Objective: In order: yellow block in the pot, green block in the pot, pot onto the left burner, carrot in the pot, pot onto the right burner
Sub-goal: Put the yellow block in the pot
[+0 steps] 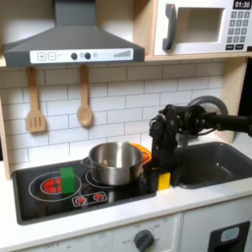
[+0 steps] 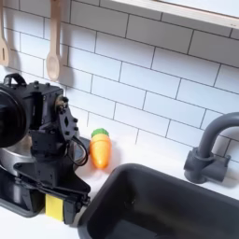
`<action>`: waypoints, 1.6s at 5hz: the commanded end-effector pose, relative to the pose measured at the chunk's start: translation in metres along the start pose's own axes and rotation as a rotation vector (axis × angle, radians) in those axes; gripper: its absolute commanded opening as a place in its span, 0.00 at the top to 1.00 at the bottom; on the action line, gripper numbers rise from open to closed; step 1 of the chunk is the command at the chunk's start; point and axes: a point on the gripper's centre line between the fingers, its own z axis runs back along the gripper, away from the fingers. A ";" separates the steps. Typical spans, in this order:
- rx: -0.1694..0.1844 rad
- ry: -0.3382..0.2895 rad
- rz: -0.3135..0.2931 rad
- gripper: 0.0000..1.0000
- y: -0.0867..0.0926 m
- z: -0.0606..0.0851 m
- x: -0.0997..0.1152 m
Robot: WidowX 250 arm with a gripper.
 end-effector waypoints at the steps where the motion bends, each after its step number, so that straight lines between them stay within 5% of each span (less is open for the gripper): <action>1: -0.021 0.004 -0.018 1.00 -0.005 -0.002 -0.002; 3: -0.025 0.002 -0.014 1.00 -0.004 0.000 -0.003; 8: -0.064 -0.048 -0.013 1.00 -0.008 0.045 0.005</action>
